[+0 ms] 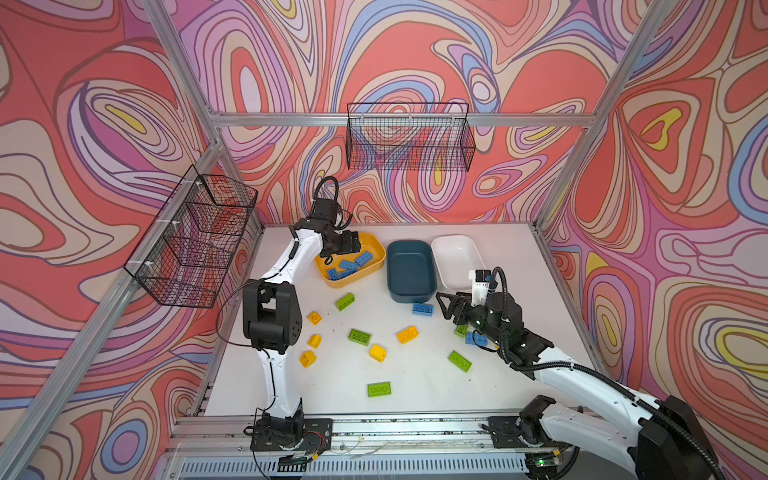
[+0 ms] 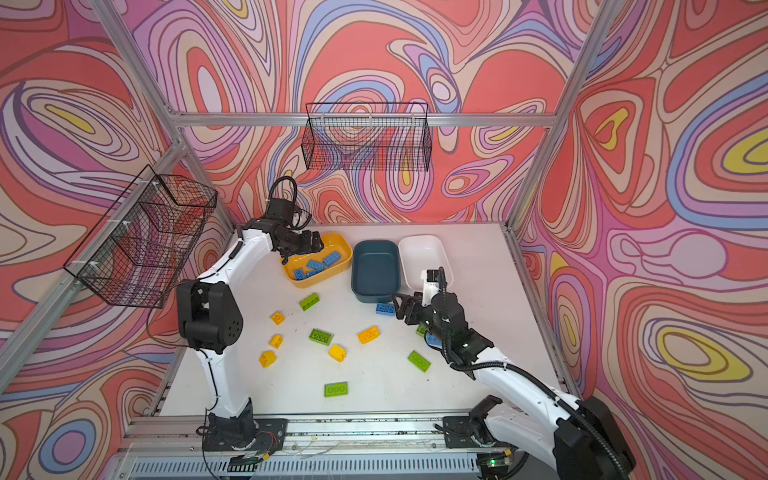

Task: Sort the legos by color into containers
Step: 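Open the left gripper to drop the brick into the yellow tub, then grasp the blue brick by the teal tub with the right gripper while the left withdraws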

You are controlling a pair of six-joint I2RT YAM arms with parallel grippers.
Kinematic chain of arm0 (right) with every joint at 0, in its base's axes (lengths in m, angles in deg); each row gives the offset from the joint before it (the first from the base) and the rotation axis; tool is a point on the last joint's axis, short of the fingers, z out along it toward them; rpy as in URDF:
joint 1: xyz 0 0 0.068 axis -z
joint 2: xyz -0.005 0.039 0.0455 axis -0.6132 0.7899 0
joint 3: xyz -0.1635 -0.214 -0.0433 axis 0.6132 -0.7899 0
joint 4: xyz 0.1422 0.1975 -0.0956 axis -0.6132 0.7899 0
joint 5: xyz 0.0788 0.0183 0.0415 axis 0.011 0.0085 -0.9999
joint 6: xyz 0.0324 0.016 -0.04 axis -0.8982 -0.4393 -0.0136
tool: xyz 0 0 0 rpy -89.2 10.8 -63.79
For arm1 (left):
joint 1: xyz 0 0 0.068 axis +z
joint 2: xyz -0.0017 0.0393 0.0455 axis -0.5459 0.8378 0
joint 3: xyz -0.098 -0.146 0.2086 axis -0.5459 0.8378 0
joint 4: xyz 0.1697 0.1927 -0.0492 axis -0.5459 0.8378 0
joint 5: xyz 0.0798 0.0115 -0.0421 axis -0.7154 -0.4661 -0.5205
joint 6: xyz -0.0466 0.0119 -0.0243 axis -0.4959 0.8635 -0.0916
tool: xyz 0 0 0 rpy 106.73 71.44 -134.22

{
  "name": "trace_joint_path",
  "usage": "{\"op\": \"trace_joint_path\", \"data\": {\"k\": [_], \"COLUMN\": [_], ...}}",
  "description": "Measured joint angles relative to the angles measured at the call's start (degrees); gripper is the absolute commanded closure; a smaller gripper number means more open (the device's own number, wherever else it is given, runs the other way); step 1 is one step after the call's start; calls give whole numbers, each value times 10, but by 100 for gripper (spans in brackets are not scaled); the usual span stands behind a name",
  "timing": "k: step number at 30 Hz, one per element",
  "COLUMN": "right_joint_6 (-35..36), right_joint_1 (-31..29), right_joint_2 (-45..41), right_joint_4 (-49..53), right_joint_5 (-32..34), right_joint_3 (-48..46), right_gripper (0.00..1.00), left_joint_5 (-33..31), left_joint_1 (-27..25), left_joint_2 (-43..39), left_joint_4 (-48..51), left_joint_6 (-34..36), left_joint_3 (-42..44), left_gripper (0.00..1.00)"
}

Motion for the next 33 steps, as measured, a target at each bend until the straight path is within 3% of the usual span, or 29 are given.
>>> {"op": "trace_joint_path", "data": {"k": [10, 18, 26, 33], "right_joint_6": [-42, -105, -148, -162], "right_joint_1": [-66, -111, -123, -123], "right_joint_2": [84, 186, 294, 374], "right_joint_4": [100, 113, 121, 131], "right_joint_5": [110, 195, 237, 252], "right_joint_3": [67, 91, 152, 200], "right_gripper": [7, 3, 2, 2], "left_joint_5": [54, 64, 65, 65], "left_joint_1": [-3, -3, -3, -3], "left_joint_2": [-273, -495, -616, -628], "left_joint_4": [-37, -56, -60, -60], "left_joint_6": [-45, -67, -73, -73], "left_joint_3": [195, 365, 487, 511], "left_gripper": [7, 7, 8, 9]}}
